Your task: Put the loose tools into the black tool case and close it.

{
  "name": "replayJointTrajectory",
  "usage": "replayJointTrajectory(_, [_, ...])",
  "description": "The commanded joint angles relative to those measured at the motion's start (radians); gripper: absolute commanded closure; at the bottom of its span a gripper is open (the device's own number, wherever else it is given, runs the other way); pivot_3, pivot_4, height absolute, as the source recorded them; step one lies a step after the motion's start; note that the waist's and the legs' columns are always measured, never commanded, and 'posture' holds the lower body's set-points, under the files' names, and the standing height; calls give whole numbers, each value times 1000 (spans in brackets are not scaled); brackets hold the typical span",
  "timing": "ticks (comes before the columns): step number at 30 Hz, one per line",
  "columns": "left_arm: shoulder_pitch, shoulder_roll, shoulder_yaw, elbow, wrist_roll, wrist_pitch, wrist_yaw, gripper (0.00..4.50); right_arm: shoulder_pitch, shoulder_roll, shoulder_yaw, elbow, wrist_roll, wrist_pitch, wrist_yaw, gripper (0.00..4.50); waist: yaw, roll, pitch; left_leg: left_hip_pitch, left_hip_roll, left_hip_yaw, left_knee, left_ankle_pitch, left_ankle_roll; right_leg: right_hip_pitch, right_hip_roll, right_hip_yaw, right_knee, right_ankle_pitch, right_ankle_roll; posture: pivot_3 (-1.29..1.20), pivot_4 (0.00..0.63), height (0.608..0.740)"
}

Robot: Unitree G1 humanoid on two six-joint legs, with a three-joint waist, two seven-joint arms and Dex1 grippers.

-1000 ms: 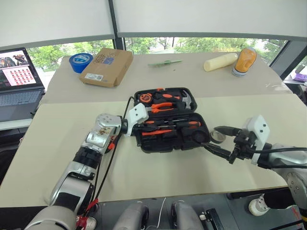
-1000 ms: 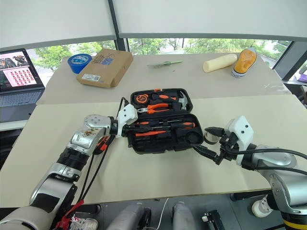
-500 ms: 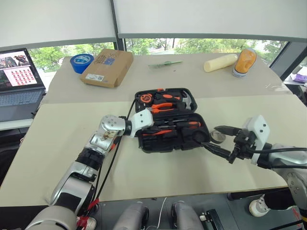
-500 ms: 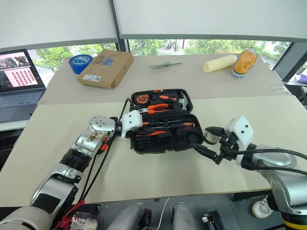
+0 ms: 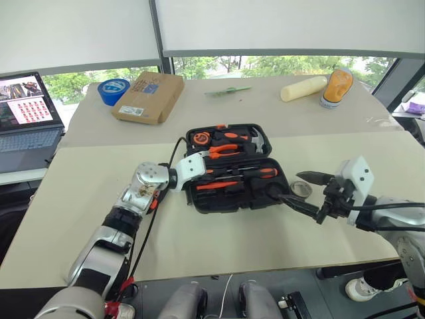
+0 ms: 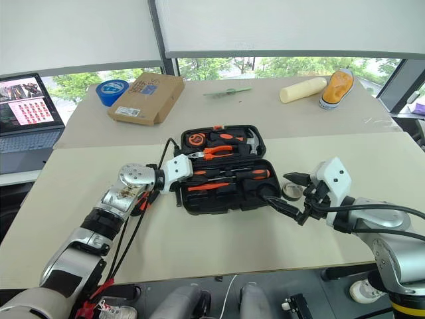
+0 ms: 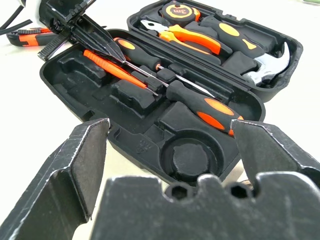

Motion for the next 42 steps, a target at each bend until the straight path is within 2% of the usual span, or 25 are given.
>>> replayJointTrajectory(1, [14, -3, 15, -39, -34, 65, -30, 4485, -9, 5, -18, -11, 3, -15, -2, 0, 0, 0, 0, 0, 0, 0, 0, 0, 0, 0, 0, 0, 0, 0, 0, 0, 150, 735])
replayJointTrajectory(6, [-8, 5, 87, -150, -152, 155, -87, 4485, -4, 7, -19, -12, -2, -17, 1, 0, 0, 0, 0, -4, 0, 0, 1, 1, -1, -4, 1, 0, 0, 0, 0, 0, 150, 735])
replayJointTrajectory(7, [-8, 8, 91, -165, -165, 175, -95, 4485, -2, 7, -19, -12, -2, -17, 1, 0, 0, -1, 0, -6, 0, 0, 1, 4, -6, -5, 1, 0, 1, 0, 0, 0, 150, 735])
replayJointTrajectory(13, [18, 10, 55, -172, -128, 178, -100, 4485, 0, 9, -19, -19, -2, -16, 1, 0, -1, -1, 0, -6, 0, 0, 1, 4, -6, -5, 1, 0, 0, 0, 0, 0, 150, 735])
replayJointTrajectory(21, [47, 7, -11, -69, -34, 121, -65, 4485, 9, 4, -26, -23, -2, -18, 5, 0, 1, -1, 0, -6, 0, 0, 1, 3, -6, -5, 1, 0, 0, 0, 0, 0, 150, 735])
replayJointTrajectory(31, [95, 28, -36, -66, 0, 89, -55, 4485, 9, 1, -26, -22, -1, -17, 7, 0, 0, 0, 0, -4, 0, 0, 1, 3, -4, -3, 0, 0, 0, 0, 0, 0, 150, 735])
replayJointTrajectory(42, [39, 1, 59, -118, -115, 132, -54, 4485, 6, 4, -17, -17, -5, -20, 15, 0, -1, 0, 0, -4, 0, 0, 1, 1, -1, -4, 1, 0, 0, 0, 0, 0, 150, 735])
